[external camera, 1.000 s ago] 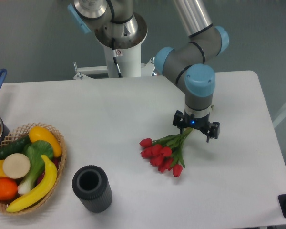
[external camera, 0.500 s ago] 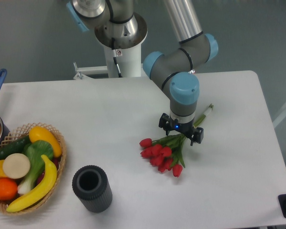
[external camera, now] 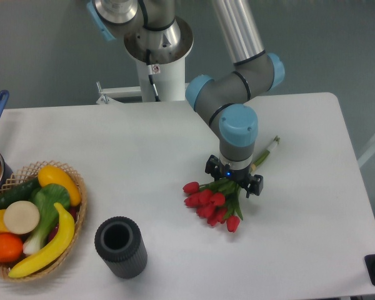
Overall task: Pick up the flowers from the table
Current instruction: 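Lift the gripped red tulips up off the table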
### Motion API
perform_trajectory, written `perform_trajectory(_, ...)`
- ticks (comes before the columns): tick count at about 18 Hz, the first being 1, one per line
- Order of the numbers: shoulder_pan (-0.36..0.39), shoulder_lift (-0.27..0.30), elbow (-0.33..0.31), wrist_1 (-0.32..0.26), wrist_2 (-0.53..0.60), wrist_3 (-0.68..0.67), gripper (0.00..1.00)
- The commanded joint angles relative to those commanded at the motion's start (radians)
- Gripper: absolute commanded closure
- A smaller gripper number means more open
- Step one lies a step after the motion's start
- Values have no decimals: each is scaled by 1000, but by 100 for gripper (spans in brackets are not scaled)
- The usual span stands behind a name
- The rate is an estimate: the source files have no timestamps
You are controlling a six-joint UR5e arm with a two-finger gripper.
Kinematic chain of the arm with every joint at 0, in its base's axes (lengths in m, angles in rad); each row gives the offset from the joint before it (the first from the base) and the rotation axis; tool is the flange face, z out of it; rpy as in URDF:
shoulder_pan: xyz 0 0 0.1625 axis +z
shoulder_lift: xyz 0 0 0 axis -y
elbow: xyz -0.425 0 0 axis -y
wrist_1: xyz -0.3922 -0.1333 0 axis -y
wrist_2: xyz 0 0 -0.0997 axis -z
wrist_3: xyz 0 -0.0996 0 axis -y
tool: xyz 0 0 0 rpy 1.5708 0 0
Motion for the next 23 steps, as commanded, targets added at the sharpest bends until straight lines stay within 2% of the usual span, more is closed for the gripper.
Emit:
perform_trajectory(1, 2, 6, -2, -2, -2, 0, 71)
perform_trajectory(2, 2, 5, -9, 0, -2, -6, 85)
perform_trajectory(3, -2, 0, -11, 0, 1, -26, 88)
perform_trajectory(4, -2, -2, -8, 2, 6, -58, 100)
perform_trajectory(7, 0, 11, 3, 0, 12, -86, 100)
perform_trajectory(13, 46, 92, 11, 2, 71, -74, 100)
perform_trajectory(19, 95, 100, 100, -6, 64, -87, 100)
perform_trajectory(23, 106, 103, 152, -38, 43, -84, 100)
